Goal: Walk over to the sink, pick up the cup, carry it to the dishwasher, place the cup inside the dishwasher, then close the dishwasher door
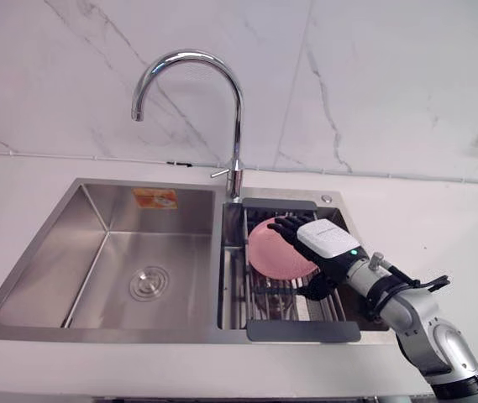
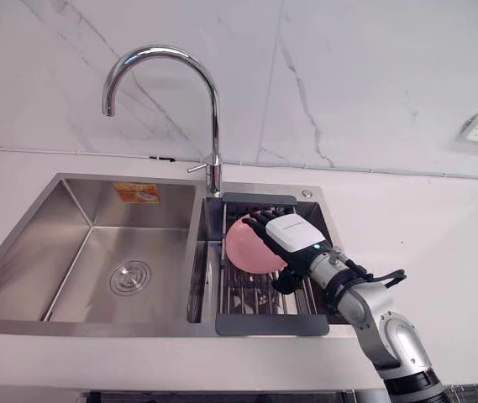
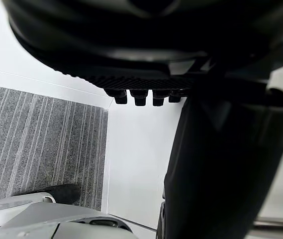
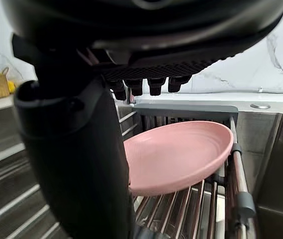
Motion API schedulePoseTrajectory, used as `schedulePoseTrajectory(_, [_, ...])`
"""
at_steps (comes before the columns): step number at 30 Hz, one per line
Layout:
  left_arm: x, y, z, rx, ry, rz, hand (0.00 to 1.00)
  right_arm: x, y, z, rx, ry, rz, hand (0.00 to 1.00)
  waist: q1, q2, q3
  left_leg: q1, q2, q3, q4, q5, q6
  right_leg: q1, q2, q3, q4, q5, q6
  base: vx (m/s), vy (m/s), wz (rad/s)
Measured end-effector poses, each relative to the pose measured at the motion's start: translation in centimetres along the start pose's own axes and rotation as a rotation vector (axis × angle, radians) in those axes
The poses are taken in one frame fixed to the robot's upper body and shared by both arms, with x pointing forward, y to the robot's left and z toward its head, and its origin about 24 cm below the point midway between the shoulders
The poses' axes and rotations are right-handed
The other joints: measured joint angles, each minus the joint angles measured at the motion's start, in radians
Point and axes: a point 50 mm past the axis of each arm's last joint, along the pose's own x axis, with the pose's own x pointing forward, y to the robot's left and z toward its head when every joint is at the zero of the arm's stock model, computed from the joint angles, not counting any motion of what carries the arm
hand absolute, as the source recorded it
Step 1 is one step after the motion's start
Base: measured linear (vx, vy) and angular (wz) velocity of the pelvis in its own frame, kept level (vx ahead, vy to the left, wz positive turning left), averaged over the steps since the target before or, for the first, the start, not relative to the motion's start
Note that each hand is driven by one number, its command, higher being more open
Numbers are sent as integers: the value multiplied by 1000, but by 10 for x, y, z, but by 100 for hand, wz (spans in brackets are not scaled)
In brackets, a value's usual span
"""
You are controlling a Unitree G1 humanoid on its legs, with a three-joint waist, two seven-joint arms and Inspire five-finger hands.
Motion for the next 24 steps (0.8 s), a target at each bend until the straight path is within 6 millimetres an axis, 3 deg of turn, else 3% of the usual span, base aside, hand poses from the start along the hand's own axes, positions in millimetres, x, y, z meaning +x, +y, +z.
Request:
schedulePoseTrajectory(18, [1, 1, 0, 3, 1, 0, 100, -4, 12, -1, -131, 78, 11, 100, -4, -8, 3, 0, 0, 1, 0, 0, 0, 0, 0, 5, 0, 0, 0, 0, 0, 0])
schedulePoseTrajectory(24, [1, 2, 0, 6, 0, 0, 100, -4, 31, 1, -121, 80, 25, 100, -6, -2, 8, 2, -1, 3, -3, 0, 0, 1, -1, 3, 0, -2, 2, 0, 0, 0])
